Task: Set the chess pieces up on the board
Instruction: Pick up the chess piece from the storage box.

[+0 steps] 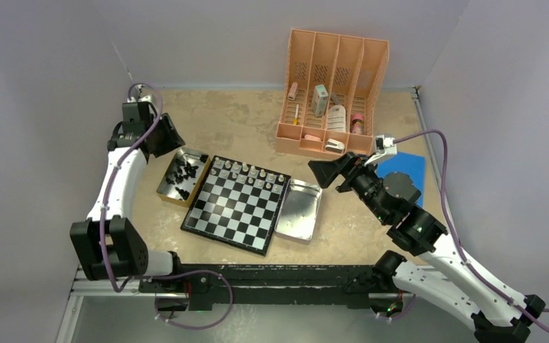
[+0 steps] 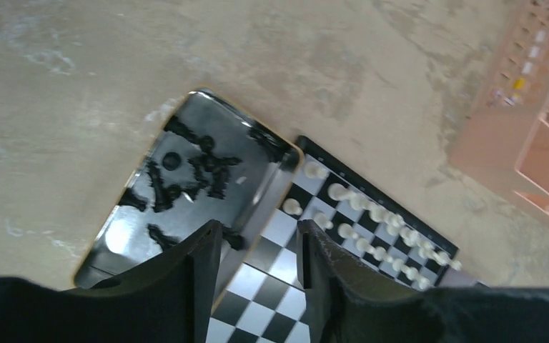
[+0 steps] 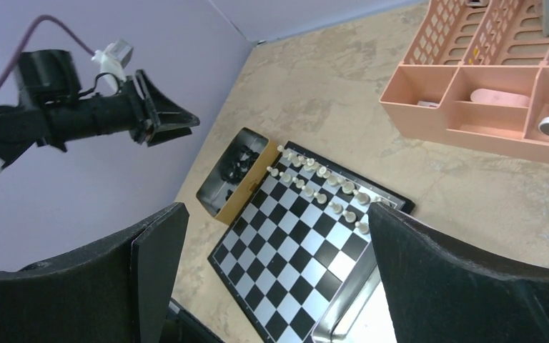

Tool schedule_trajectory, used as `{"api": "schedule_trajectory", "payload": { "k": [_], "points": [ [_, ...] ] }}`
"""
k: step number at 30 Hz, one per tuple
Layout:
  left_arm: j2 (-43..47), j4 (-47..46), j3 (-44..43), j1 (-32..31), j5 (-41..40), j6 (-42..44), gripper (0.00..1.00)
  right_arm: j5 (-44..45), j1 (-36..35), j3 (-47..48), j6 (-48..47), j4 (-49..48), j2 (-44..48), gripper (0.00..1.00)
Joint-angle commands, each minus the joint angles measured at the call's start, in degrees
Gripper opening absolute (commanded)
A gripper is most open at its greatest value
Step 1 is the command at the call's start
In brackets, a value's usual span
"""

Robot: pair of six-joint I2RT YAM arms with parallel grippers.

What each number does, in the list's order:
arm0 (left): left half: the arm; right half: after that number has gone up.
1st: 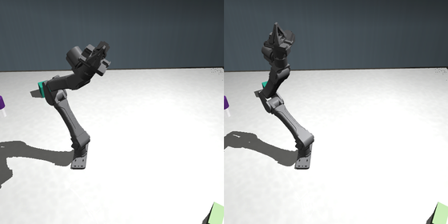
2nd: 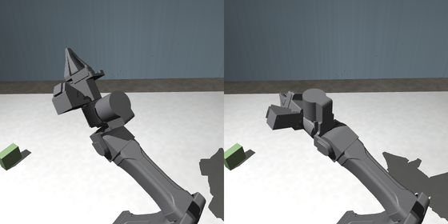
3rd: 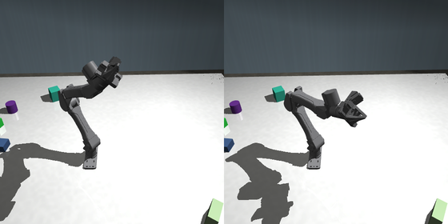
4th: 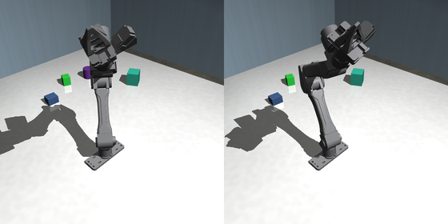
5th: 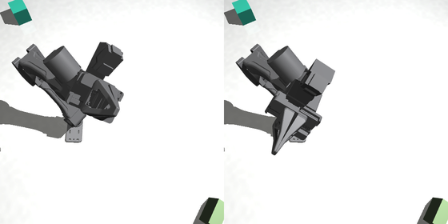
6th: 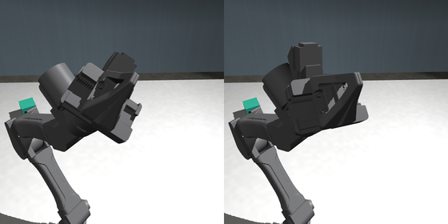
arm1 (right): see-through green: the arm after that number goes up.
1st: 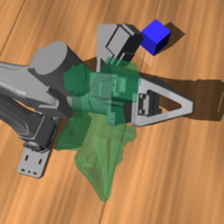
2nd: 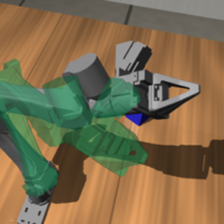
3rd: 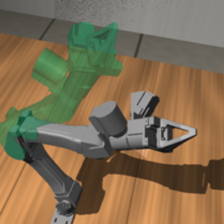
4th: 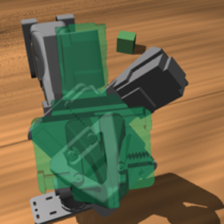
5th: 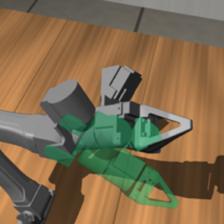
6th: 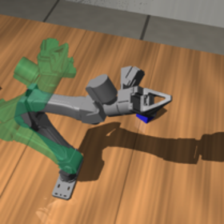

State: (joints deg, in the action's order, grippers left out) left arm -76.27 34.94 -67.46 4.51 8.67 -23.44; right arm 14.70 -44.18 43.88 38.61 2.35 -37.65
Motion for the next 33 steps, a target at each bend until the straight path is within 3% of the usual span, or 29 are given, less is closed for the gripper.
{"api": "schedule_trajectory", "payload": {
  "k": [1, 4, 9, 15, 20, 33],
  "points": [
    [-4.22, -2.27, -2.66, 2.85, 0.21, 0.41, 0.38, -3.97, 0.02, -0.93, -1.94, -5.26, 0.7, 0.99],
    [-6.72, -4.47, -1.37, 3.04, 1.61, 0.9, 0.31, -4.5, -0.01, -1.24, -2.05, -6.07, -0.48, 0.99],
    [-9.53, -5.25, -0.19, 3.04, 2.14, 2.23, 0.31, -5.47, 0.01, -0.84, -2.45, -5.53, -2.92, 0.99],
    [-12.69, -3.02, -1.96, 3.05, -4.42, 4.86, 0.31, -6.51, 0.04, 0.23, -2.31, -5.45, -3.61, 0.98],
    [-17.36, -3.57, -3.53, 3.05, -0.63, 4.08, 0.31, -6.65, 0.06, 0.34, -2.22, -4.81, -2.82, 0.99],
    [-25.49, -2.73, -8.33, 2.96, -2.04, 5.59, 0.22, -6.79, 0.05, 0.6, -1.96, -4.49, -1.49, 0.99]
  ]
}}
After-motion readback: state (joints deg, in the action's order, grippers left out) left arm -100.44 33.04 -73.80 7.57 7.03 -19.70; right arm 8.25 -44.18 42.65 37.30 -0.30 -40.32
